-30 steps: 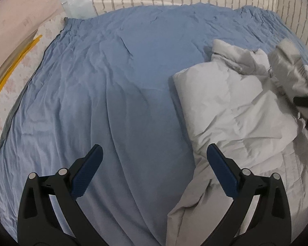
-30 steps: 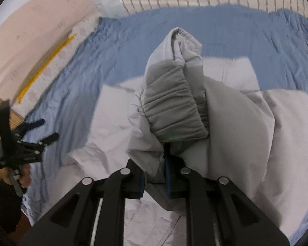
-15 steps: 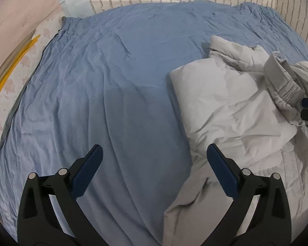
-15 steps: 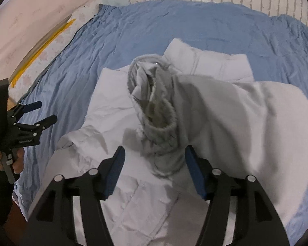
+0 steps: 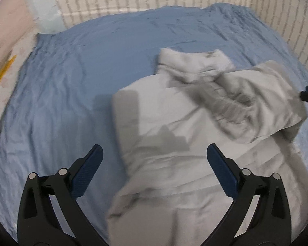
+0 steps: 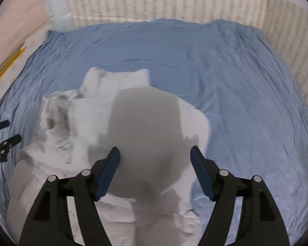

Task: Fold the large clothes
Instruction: 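Grasp the other sleeve cuff with the left tool and fold it across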

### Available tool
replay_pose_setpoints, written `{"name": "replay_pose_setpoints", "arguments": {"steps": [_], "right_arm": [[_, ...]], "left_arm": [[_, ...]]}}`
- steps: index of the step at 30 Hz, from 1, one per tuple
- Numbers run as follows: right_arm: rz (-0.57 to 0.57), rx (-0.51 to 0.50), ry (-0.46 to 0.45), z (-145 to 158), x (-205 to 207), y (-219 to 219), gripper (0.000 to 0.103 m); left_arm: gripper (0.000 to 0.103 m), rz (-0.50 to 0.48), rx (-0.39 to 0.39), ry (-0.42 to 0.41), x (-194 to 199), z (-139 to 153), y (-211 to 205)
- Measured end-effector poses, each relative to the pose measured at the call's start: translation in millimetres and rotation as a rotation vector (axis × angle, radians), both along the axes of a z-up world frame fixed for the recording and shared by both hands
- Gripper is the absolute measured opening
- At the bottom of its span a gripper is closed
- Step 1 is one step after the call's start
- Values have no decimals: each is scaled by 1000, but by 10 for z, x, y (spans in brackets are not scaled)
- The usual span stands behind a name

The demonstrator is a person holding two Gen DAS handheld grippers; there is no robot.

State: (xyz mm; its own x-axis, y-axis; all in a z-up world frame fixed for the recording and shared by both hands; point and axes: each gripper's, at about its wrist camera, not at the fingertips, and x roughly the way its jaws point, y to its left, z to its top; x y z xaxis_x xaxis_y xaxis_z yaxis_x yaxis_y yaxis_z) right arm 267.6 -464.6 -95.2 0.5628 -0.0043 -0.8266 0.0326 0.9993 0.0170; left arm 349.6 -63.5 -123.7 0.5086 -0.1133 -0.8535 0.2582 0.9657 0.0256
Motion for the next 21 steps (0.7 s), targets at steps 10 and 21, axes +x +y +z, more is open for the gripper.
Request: {"name": "replay_pose_setpoints", "arguments": {"steps": [10,21], "right_arm": [[-112,81,35,-393,52,-452,73],[-102,80,41,-429,29,-457,76]], "left_arm": [[100,-82,-58,23,275,136,-800],[33,-74,-125,214,671,-386,-1063]]}}
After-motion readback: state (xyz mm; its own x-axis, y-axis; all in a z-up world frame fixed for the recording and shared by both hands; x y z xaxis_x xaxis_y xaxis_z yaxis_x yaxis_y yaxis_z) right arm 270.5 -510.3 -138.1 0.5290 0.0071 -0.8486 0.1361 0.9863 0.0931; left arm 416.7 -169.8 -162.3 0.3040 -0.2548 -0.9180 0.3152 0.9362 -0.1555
